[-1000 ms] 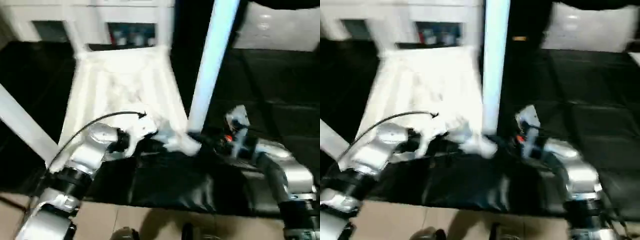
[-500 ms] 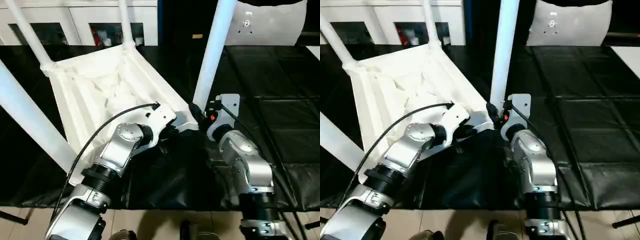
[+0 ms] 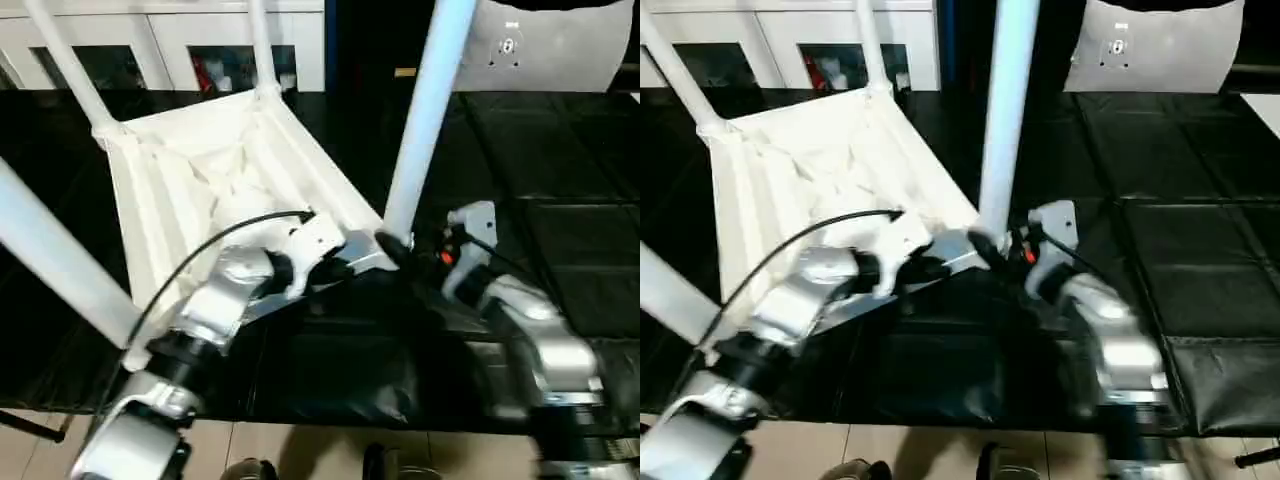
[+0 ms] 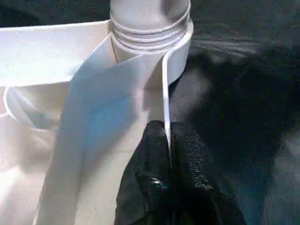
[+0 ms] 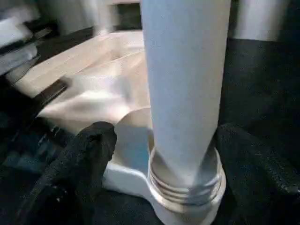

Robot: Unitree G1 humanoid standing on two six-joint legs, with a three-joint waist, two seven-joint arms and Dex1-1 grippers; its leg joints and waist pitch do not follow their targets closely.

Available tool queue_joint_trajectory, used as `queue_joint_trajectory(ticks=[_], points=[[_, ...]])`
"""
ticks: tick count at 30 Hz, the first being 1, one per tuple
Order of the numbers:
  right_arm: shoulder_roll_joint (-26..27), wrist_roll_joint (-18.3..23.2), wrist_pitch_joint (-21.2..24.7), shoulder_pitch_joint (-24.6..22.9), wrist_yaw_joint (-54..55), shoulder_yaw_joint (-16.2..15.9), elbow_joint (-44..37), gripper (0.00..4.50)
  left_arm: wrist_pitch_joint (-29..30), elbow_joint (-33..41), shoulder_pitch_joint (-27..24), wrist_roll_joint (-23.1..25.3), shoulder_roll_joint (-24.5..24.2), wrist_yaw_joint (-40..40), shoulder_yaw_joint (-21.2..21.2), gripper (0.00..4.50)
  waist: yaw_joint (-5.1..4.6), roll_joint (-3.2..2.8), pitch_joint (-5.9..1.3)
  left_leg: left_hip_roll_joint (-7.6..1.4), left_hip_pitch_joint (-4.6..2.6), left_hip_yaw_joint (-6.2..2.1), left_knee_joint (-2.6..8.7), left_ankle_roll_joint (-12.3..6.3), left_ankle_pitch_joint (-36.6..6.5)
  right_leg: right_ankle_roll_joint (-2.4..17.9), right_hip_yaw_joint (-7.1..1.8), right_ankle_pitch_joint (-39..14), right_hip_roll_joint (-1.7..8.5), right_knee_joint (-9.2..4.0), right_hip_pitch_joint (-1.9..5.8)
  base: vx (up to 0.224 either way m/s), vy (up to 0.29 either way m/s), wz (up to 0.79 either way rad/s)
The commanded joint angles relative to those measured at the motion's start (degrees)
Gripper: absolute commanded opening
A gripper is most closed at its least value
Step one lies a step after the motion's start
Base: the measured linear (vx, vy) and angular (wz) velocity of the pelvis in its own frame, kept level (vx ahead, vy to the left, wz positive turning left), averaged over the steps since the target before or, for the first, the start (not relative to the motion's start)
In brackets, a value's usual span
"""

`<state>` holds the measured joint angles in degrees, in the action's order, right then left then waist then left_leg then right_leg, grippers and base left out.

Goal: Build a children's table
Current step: Rotate leg to tighten

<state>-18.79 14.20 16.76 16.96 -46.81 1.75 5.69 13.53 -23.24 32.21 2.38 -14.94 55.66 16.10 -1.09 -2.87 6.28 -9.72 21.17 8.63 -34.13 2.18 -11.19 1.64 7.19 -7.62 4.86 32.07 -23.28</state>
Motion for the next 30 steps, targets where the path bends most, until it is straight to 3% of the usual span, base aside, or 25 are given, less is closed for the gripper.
queue_joint_trajectory(ticks=[1, 2, 5, 7, 9, 11, 12, 18, 22, 30], points=[[-1.2, 1.3, -1.2, 0.8, -4.8, -1.0, 0.9, 3.78, -3.9, 3.4, -0.2, -3.1, -0.7, 5.8, 0.6, 0.00, 0.44, 1.02, -4.65, -2.81, 0.13, -0.59, 3.46, -7.36, -9.7, 8.9, -3.20, -23.6, 4.12, -4.22, 3.77, 0.000, 0.000, 0.00], [-2.9, 1.9, -1.7, 1.3, -8.4, -1.4, 1.8, 3.78, -4.1, 3.6, -0.5, -3.6, -1.9, 8.1, 0.8, 0.00, 0.39, 1.30, -4.65, -2.84, -0.01, -0.51, 3.49, -7.61, -9.9, 9.2, -3.15, -23.3, 4.00, -4.28, 3.61, 0.000, 0.000, 0.00], [-5.3, 3.0, -2.7, 2.1, -14.5, -2.2, 3.4, 3.78, -5.5, 3.3, -0.6, -4.0, -4.0, 11.4, 1.3, 0.00, 1.00, 0.99, -4.69, -3.17, -0.44, -0.43, 3.49, -7.73, -9.3, 10.5, -3.39, -21.3, 3.97, -3.97, 3.30, 0.000, 0.000, 0.00], [-7.1, 4.1, -2.8, 2.6, -19.8, -2.7, 4.7, 3.78, -6.3, 3.3, -0.7, -4.1, -5.8, 14.2, 2.0, 0.00, 1.60, 1.26, -4.61, -3.41, -0.36, -0.41, 3.60, -7.93, -8.9, 11.3, -3.48, -19.5, 4.04, -3.58, 3.28, 0.000, 0.000, 0.00], [-8.6, 5.3, -2.1, 3.3, -23.8, -3.4, 5.7, 3.78, -6.6, 3.5, -0.5, -4.3, -7.0, 16.0, 2.3, 0.00, 1.99, 1.15, -4.71, -3.46, -0.37, -0.37, 3.60, -7.96, -9.0, 11.7, -3.54, -18.9, 4.09, -3.35, 3.44, 0.000, 0.000, 0.00], [-9.8, 5.7, -2.2, 4.1, -27.1, -4.3, 6.7, 3.78, -7.1, 3.7, -0.4, -4.7, -8.0, 17.9, 2.7, 0.00, 2.22, 1.78, -4.51, -3.39, -0.20, -0.27, 3.66, -8.14, -8.7, 11.8, -3.53, -19.0, 4.08, -3.20, 3.50, 0.000, 0.000, 0.00], [-10.1, 5.5, -2.7, 4.9, -28.3, -4.8, 7.7, 3.53, -7.5, 3.9, -0.4, -4.6, -8.6, 19.0, 3.2, 0.00, 2.63, 1.51, -4.48, -3.47, -0.36, -0.12, 3.62, -7.95, -8.5, 11.6, -3.69, -20.0, 4.22, -3.29, 3.31, 0.000, 0.000, 0.00], [-10.6, 4.8, -3.7, 7.7, -32.8, -6.9, 11.8, 3.06, -8.3, 5.3, -1.2, -4.9, -9.6, 22.3, 4.6, 0.00, 3.09, 1.77, -4.35, -3.61, -0.43, -0.09, 3.72, -7.01, -8.4, 12.2, -3.77, -19.5, 4.27, -3.06, 3.20, 0.000, 0.000, 0.00], [-11.1, 5.0, -3.5, 8.7, -36.2, -8.4, 13.1, 2.70, -8.4, 5.8, -1.3, -5.3, -9.7, 23.0, 5.1, 0.00, 3.41, 1.88, -4.25, -3.64, -0.41, 0.03, 3.70, -7.56, -7.4, 12.8, -3.86, -17.8, 4.15, -2.93, 3.15, 0.000, 0.000, 0.00], [-11.4, 4.7, -3.3, 8.9, -39.9, -11.2, 13.9, 2.06, -9.2, 5.2, -1.3, -5.0, -9.8, 23.5, 5.4, 0.00, 3.46, 1.98, -3.73, -3.60, -0.37, -0.02, 3.95, -6.85, -9.4, 11.5, -3.81, -21.7, 4.21, -3.43, 3.03, 0.000, 0.000, 0.00]])
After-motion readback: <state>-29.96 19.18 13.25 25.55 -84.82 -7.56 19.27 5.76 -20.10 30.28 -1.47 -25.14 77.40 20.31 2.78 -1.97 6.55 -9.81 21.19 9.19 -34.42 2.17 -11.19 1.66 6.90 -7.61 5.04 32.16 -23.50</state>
